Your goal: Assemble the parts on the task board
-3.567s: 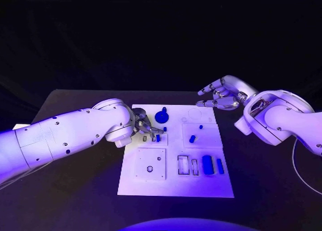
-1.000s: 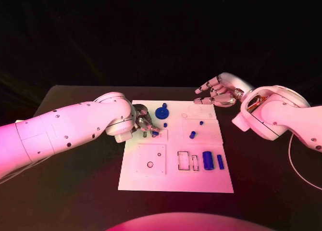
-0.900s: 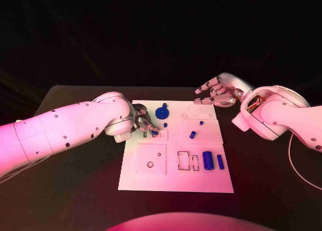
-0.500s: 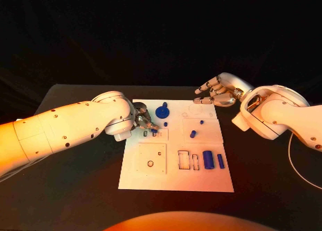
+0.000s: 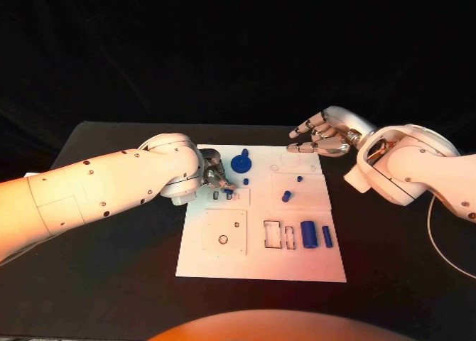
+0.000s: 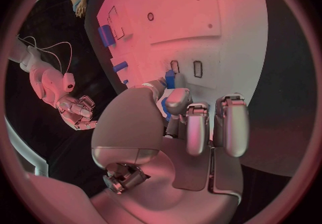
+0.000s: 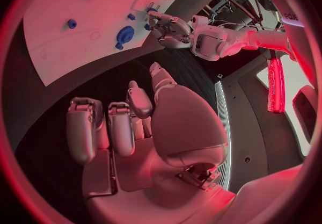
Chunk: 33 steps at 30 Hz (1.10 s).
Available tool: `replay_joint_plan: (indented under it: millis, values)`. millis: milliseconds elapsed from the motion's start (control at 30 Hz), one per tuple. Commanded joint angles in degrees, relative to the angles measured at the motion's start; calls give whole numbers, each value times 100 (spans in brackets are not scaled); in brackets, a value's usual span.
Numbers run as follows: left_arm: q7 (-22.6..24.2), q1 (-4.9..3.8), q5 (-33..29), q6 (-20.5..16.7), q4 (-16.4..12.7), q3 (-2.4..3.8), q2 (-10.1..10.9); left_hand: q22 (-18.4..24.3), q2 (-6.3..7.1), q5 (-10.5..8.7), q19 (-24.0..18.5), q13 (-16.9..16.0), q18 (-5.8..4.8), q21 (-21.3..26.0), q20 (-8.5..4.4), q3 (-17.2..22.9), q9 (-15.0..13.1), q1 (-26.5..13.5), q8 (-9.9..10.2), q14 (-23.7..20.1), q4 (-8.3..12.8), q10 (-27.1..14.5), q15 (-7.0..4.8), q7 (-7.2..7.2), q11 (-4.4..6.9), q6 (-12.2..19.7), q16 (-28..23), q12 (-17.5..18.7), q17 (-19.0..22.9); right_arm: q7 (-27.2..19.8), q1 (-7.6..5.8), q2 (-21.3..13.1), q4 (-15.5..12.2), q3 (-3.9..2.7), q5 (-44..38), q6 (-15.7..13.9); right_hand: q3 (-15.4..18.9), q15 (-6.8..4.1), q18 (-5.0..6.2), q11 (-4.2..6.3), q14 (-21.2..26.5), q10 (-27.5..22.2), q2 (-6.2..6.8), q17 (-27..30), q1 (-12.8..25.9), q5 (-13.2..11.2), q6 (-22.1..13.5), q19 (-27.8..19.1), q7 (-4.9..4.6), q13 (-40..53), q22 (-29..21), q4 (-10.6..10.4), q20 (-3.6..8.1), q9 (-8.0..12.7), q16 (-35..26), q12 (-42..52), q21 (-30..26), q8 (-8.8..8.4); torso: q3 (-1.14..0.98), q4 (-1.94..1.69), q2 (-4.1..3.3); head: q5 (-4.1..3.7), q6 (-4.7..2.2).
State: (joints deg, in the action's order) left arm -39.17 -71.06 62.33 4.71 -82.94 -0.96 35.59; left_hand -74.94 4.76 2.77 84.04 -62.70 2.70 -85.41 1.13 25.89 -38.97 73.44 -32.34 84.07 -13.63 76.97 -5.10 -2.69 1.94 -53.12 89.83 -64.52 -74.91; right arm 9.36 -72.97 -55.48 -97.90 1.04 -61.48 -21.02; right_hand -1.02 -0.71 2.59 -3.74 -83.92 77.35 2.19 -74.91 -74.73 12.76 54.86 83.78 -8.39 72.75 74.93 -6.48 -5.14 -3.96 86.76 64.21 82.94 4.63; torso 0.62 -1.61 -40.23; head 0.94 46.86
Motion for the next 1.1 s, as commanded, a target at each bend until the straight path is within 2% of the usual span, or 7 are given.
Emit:
replay_joint_plan:
  millis: [33, 167, 300, 433, 1100]
  values:
    - [-125, 2, 227, 335, -16, -1, -10, -768, 32, 27, 217, -1, -90, 0, 24, 897, -19, -25, -20, 593, 847, 34, 11, 39, -11, -4, 17, 2, -1509, -39, 5, 7, 3, 1, 1, 91, 30, -22, 44, 32, -484, -18, 10, -998, 61, 38, 40, -18, -6, -6, 96, -14, 11, -7, -35, -9, -20, 19, -2, -6, 7, 5, 11]
    - [-193, 3, 240, 499, -17, -2, -16, -765, 37, 27, 216, 12, -89, 3, 24, 904, -21, -29, -22, 593, 854, 29, 11, 39, -11, -5, 17, 13, -1509, -58, 5, 11, 2, 1, 3, 80, 30, -22, 44, 32, -484, -18, 10, -998, 61, 38, 40, -18, -6, -6, 96, -14, 11, -7, -35, -9, -20, 19, -1, -7, 3, -3, -14]
    - [-246, 3, 243, 623, -13, -3, -16, -763, 40, 27, 215, 17, -89, 4, 24, 908, -23, -31, -23, 593, 858, 27, 11, 39, -11, -6, 17, 18, -1509, -61, 5, 14, 3, 1, 3, 91, 40, -22, 45, 33, -484, -15, 6, -998, 73, 43, 44, -18, -5, -4, 94, -24, 12, -7, -35, -3, -21, 20, -3, 1, 2, 16, 6]
    - [-272, 3, 245, 703, -17, -3, -6, -762, 42, 27, 214, 28, -89, 4, 24, 912, -24, -35, -24, 593, 860, 23, 12, 39, -11, -8, 17, 28, -1509, -58, 5, 18, 6, 1, 4, 108, 41, -22, 44, 34, -484, -16, 4, -998, 74, 48, 45, -18, -4, -5, 95, -26, 12, -7, -36, -5, -21, 21, -1, 1, 4, -2, 4]
    - [-261, 3, 237, 761, -27, -5, -17, -766, 46, 27, 216, 35, -90, 3, 24, 931, -32, -53, -31, 593, 871, 23, 14, 39, -12, -16, 17, 33, -1509, -59, 7, 31, -2, 2, 4, 172, 46, -24, 49, 37, -483, -21, -6, -992, 73, 70, 60, -28, 0, -12, 71, -31, 13, -9, -41, -12, -34, 28, -9, 0, 2, 13, 31]
